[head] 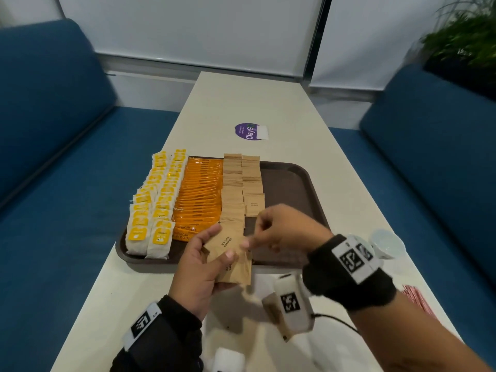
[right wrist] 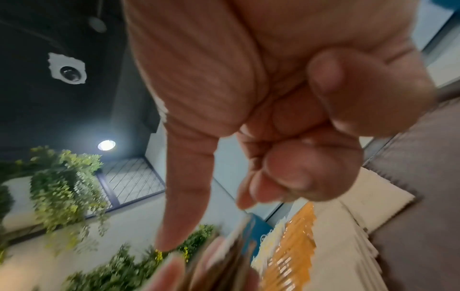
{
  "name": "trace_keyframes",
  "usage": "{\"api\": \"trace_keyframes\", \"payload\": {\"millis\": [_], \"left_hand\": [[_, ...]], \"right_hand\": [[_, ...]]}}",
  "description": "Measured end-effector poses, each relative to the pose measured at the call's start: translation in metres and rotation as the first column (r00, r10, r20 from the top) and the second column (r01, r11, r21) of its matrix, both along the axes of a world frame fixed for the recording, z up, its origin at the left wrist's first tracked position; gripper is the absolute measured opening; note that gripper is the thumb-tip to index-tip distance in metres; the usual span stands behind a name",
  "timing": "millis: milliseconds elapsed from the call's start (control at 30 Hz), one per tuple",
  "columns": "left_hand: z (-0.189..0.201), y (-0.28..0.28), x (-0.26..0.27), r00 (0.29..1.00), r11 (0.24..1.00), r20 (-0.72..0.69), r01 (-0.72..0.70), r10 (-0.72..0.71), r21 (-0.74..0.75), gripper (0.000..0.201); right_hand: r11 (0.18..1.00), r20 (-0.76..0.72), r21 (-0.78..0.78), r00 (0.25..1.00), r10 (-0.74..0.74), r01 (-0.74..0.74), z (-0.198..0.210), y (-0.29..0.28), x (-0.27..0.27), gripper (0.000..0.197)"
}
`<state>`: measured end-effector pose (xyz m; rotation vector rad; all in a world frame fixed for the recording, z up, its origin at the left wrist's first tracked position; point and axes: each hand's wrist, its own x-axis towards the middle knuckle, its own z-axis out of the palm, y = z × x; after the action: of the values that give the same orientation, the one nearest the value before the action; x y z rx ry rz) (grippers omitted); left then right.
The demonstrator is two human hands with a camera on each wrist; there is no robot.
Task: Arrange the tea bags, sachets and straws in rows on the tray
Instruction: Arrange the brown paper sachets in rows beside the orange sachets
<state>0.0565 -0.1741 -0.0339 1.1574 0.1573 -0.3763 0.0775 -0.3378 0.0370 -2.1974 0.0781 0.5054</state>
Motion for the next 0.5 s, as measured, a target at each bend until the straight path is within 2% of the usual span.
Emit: {"api": "trace_keyframes", "payload": {"millis": [100, 233, 400, 500], "left_hand": [[0.003, -0.004, -0.004, 1.000, 1.000, 0.009, -0.025, 0.025, -0.004, 0.043], [0.006, -0.001, -0.011, 0.999, 0.999, 0.011, -0.036, 0.036, 0.024, 0.022], [0.002, 0.002, -0.014, 1.000, 0.998, 0.029, -0.012, 0.010, 0.063, 0.030], [0.002, 0.000, -0.016, 0.997, 0.998, 0.081, -0.021, 0.016, 0.063, 0.038]], "right_hand": [[1.000, 0.018, 0.015, 1.000, -0.019, 0.019, -0.013, 0.008, -0.021, 0.030], [0.978, 0.011, 0.172, 0.993, -0.120, 0.117, -0.026, 0.007, -0.036, 0.033], [0.934, -0.001, 0.316, 0.984, -0.179, 0.170, -0.032, 0.009, -0.048, 0.031], [0.931, 0.021, 0.324, 0.983, -0.184, 0.167, -0.036, 0.015, -0.050, 0.040]]}}
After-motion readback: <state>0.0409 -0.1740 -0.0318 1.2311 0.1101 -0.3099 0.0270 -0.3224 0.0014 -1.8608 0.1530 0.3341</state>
